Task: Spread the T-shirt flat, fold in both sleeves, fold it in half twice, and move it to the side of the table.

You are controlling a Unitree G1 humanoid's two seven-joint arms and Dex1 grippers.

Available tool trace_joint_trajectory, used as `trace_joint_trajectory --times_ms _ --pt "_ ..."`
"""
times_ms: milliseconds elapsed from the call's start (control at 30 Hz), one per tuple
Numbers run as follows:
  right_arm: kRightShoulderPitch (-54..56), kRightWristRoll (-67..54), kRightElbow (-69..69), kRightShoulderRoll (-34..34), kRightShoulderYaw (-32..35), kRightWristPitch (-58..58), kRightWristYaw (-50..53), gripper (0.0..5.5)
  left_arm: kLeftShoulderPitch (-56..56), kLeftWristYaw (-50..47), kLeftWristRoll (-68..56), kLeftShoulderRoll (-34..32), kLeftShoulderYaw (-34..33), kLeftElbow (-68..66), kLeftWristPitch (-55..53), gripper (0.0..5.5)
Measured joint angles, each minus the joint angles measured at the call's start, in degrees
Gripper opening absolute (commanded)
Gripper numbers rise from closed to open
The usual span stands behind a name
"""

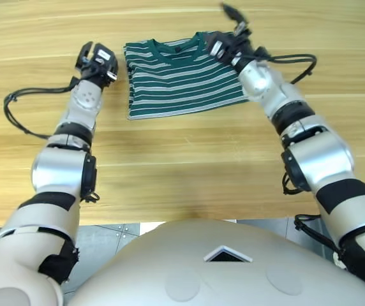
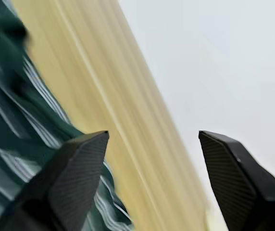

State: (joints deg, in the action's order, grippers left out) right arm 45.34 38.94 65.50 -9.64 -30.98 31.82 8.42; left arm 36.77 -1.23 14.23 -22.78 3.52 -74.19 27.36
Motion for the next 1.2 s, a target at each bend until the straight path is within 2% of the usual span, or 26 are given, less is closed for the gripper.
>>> trace_joint_trajectory --times_ms 67,133,367,533,700,767,900,967,1200 --pt "-4.5 5.3 -3.7 2.9 -8.5 3.6 -2.3 3.46 -5.5 -0.3 -3.9 -0.4 -3.9 2.3 5.5 3.35" --pt "-4.4 6.7 -6.4 2.7 -12.1 5.9 -6.0 3.46 -7.9 -0.2 -5.0 -0.6 -4.8 3.6 8.1 3.35" --pt "-10.7 3.3 -22.5 -3.4 -15.1 12.2 -17.1 3.46 -8.6 0.0 -5.5 -1.3 -5.1 4.6 9.0 3.35" --pt "-12.3 3.2 -27.2 -7.2 -15.6 12.8 -18.2 3.46 -8.6 0.3 -5.5 -1.2 -5.0 6.0 10.6 3.35" --pt "-18.4 -6.3 -35.6 -22.2 -10.9 18.3 -25.0 3.46 -11.1 0.2 -5.5 -2.5 -5.1 9.4 12.9 3.35" --pt "-22.6 -14.0 -38.6 -24.9 -8.5 19.7 -26.9 3.46 -11.7 0.2 -5.5 -2.6 -5.1 10.7 14.0 3.35" --pt "-26.5 -39.5 -51.6 -20.3 -0.4 18.7 -26.8 3.46 -11.7 2.1 -5.3 -2.5 -4.0 15.8 16.6 3.35" --pt "-27.0 -48.4 -56.4 -18.5 4.6 15.8 -25.9 3.46 -11.4 3.6 -4.1 -2.3 -2.2 18.5 17.7 3.35" --pt "-34.1 -58.1 -60.9 -15.6 14.6 8.4 -27.4 3.46 -4.4 9.7 6.3 3.3 9.9 20.4 20.1 3.35"
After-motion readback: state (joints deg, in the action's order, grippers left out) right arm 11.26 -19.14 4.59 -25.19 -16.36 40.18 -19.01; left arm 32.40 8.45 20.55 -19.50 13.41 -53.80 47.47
